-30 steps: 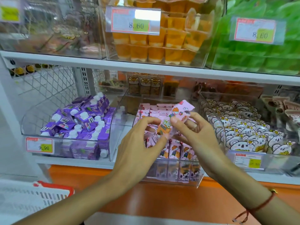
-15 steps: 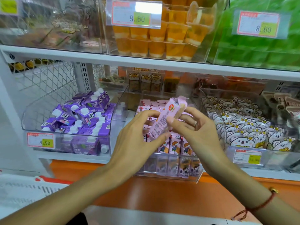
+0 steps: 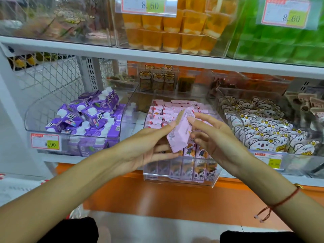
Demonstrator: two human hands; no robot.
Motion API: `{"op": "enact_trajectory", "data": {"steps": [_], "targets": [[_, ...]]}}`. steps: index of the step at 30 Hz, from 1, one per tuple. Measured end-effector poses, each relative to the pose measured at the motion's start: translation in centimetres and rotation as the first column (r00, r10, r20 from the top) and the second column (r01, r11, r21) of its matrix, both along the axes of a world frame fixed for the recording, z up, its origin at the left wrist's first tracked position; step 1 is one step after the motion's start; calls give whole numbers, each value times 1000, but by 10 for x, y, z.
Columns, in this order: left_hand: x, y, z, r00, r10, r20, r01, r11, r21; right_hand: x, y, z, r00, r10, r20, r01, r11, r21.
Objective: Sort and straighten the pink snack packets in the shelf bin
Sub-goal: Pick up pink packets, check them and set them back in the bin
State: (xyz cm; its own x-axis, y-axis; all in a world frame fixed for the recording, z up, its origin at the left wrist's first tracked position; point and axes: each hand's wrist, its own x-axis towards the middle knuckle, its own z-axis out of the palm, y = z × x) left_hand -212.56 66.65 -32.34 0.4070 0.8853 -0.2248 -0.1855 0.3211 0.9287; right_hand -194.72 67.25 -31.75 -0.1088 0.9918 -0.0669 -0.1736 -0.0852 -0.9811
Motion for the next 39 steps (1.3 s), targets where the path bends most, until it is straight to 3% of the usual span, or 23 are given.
{"op": "enact_trajectory", "data": {"steps": [5,8,11,15,22,26,29,34,39], "targets": [[-3,1,1,999,-32,-2,32,999,37,-1,-2,1,1000,8,3,-8,999,46],[-6,-2,3,991,-2,-131,34,969,243,-3,-5,4,999,49,-4,-48,985,168],[-6,-5,7,960,154,-233,2,830,558,-4,-7,6,998,41,39,-51,949,312],[-9,-2,6,937,284,-205,-58,705,707,-6,-10,5,989,47,143,-106,891,441],[-11,-2,-2,927,281,-249,-32,720,693,-6,-6,0,972,21,235,-130,877,462],[-6,-1,1,913,390,-115,-241,748,619,-12,-9,-6,929,8,370,-187,873,451],[-4,-1,2,889,443,-117,-296,750,591,-19,-13,-12,896,-47,441,-215,824,524],[-8,0,4,891,453,-22,-358,733,579,-18,-11,-9,927,-15,374,-203,820,535],[-12,0,14,897,437,73,-389,696,603,-10,-5,-9,964,31,264,-140,904,404]]}}
